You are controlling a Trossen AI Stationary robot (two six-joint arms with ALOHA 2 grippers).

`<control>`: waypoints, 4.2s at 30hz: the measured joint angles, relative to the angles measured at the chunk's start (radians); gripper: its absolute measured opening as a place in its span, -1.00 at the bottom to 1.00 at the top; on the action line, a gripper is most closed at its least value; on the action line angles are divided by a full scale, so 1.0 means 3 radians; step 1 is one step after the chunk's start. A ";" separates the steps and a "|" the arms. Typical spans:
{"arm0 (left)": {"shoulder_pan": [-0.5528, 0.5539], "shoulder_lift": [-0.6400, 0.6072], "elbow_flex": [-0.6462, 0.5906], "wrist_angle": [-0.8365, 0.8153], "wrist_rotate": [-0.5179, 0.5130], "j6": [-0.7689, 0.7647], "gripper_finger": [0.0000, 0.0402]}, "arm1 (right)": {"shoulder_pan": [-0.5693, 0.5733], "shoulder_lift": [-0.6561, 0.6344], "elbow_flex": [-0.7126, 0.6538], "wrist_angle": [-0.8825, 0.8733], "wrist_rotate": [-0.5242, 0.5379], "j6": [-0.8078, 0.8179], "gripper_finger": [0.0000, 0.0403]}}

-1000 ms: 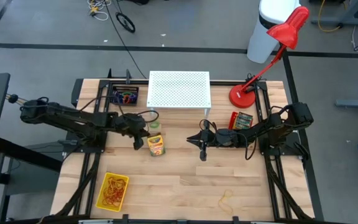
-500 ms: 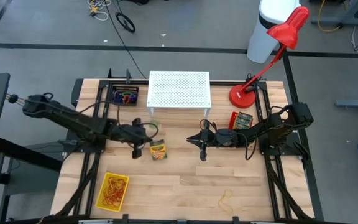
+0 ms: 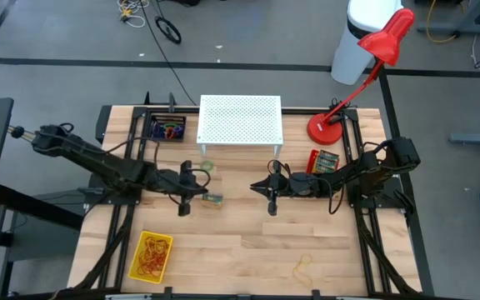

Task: Pick & Place Office Desk Supplies
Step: Put the box yellow crayon into the red bin

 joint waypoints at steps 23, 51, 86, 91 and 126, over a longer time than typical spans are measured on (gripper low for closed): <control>-0.0327 -0.0320 0.0315 -0.1024 -0.0033 -0.0561 -0.20 | 0.0001 0.0000 -0.0001 0.0000 -0.0360 0.0425 -0.75; -0.0068 -0.0352 -0.1564 0.2053 -0.0095 -0.0188 0.21 | 0.0000 0.0001 -0.0001 0.0005 -0.0342 0.0423 -0.75; 0.0380 0.0887 -0.0940 0.2470 0.0968 0.0554 0.01 | 0.0001 0.0001 -0.0001 0.0029 -0.0343 0.0421 -0.75; 0.0380 0.0919 -0.0856 0.2660 0.1065 0.0631 -0.24 | 0.0001 0.0000 -0.0001 0.0029 -0.0421 0.0437 -0.75; 0.0676 0.2208 0.0803 0.2420 0.1224 0.0708 -0.44 | 0.0806 -0.1390 -0.0001 -0.1530 0.0654 0.0332 -0.96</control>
